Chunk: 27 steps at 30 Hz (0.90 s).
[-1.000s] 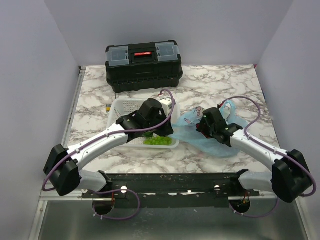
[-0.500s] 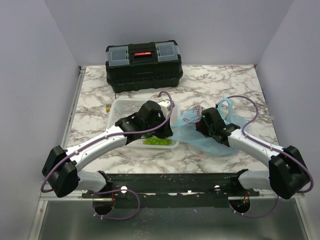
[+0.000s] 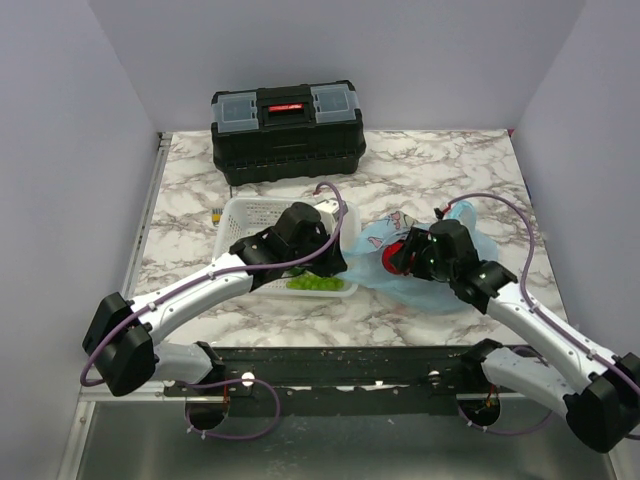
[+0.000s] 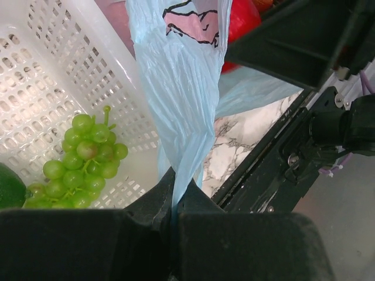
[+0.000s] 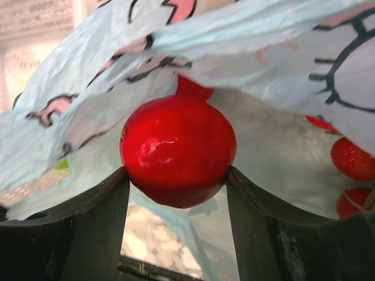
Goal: Take the fake fruits out of the plastic bag
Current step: Take out the fake fruit from the plastic bag, then place the fake fruit in the bin.
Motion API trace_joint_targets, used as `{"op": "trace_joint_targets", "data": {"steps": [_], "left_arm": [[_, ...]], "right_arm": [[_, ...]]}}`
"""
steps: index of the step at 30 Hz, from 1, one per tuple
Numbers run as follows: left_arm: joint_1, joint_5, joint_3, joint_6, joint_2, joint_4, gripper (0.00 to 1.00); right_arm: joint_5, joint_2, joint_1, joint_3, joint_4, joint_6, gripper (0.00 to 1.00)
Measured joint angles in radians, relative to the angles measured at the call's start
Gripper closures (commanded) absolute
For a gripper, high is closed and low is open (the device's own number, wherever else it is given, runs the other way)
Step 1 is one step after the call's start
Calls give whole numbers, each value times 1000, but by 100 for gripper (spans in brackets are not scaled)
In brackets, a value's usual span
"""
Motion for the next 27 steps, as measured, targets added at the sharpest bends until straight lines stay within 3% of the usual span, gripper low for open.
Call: {"op": "trace_joint_targets", "data": {"steps": [13, 19, 27], "left_arm": [[0, -14, -4, -14, -3, 16, 100], [-4, -14, -43, -34, -34, 28, 100], [-11, -14, -74, -55, -50, 42, 100]], "right_arm": [[-160, -199, 0, 57, -77, -13, 71], [-282, -146, 0, 117, -3, 5, 72], [-309, -27, 0, 255, 114, 22, 72]]}}
